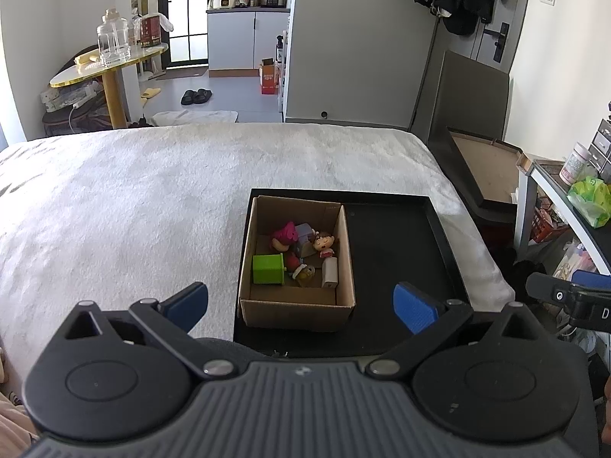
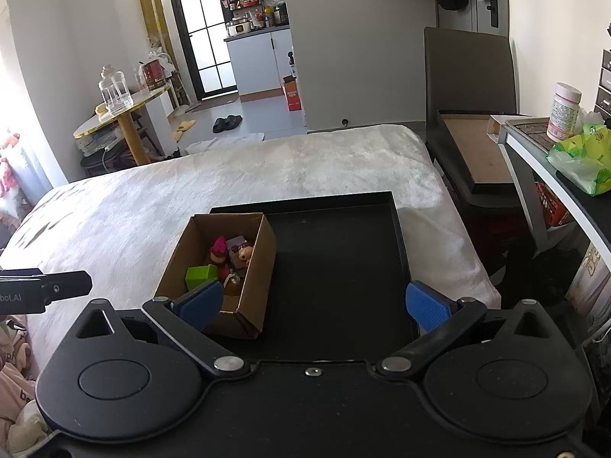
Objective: Organize rigid objects
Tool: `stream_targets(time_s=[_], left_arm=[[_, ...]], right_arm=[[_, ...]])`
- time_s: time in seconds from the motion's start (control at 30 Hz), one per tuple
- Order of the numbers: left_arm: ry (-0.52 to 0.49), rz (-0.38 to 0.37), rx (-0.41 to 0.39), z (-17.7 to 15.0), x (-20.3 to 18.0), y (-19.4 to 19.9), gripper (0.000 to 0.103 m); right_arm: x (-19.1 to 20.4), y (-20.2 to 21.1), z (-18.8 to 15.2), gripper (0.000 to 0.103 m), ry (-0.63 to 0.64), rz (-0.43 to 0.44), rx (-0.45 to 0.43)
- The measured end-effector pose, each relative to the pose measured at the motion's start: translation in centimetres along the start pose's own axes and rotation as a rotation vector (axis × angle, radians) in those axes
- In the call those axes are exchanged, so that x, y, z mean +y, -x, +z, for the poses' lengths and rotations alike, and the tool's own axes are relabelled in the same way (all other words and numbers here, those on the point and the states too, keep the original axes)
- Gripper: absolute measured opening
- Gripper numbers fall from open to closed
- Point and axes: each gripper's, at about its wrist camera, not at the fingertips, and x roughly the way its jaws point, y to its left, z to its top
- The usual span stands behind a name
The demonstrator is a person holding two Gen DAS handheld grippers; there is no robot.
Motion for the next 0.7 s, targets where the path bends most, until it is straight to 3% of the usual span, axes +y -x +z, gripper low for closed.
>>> stream_targets(time_s=[0.7], left_arm=[[-0.012, 0.007, -0.017, 0.24, -0.21, 0.57, 0.103]], right_arm=[[0.30, 0.14, -0.04, 0.103, 0.003, 0.001, -0.004]])
